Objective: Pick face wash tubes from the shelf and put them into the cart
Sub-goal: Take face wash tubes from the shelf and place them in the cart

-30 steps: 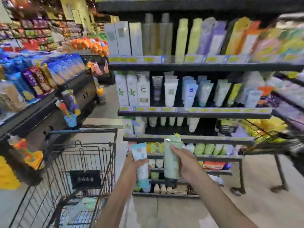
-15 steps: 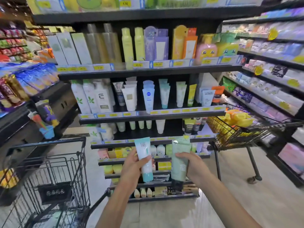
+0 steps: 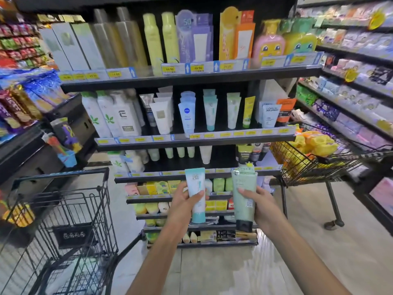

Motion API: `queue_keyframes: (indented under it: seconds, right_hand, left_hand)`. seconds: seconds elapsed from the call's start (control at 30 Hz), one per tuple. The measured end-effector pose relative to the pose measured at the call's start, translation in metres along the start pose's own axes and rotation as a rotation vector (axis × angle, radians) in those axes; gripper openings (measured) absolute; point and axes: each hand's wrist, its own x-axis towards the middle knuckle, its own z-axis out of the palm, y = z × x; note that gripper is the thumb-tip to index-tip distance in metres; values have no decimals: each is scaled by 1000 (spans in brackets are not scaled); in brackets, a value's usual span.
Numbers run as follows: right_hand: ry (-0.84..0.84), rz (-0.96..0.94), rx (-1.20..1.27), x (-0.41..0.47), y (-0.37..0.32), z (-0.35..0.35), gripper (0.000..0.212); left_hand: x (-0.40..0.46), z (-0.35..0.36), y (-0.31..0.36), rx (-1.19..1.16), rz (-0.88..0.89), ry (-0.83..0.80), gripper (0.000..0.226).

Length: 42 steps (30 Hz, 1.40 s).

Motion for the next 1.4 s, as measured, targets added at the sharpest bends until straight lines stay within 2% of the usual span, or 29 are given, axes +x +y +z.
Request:
queue_keyframes:
  seconds: [0.2,0.4,0.77,1.1,1.4]
  right_hand:
    - [15,-51,-40,36,-28,-4,40]
    - [-13,-113,-51,80,-67,-3,42]
    - [-12,-128,-36,144,-98,-10,40]
    - [-51,-113,-51,167,-131,-36,31]
    - [-89,-124,-65,166,-141,-54,40]
  left_hand:
    - [56,23,2,29,8,-22,63]
    - [114,46,21,75,88,-34,63]
    - [189,81,90,147,367,6,60]
    - [249,118,125,391,536,224,53]
    - [283,124,105,580,529,327,48]
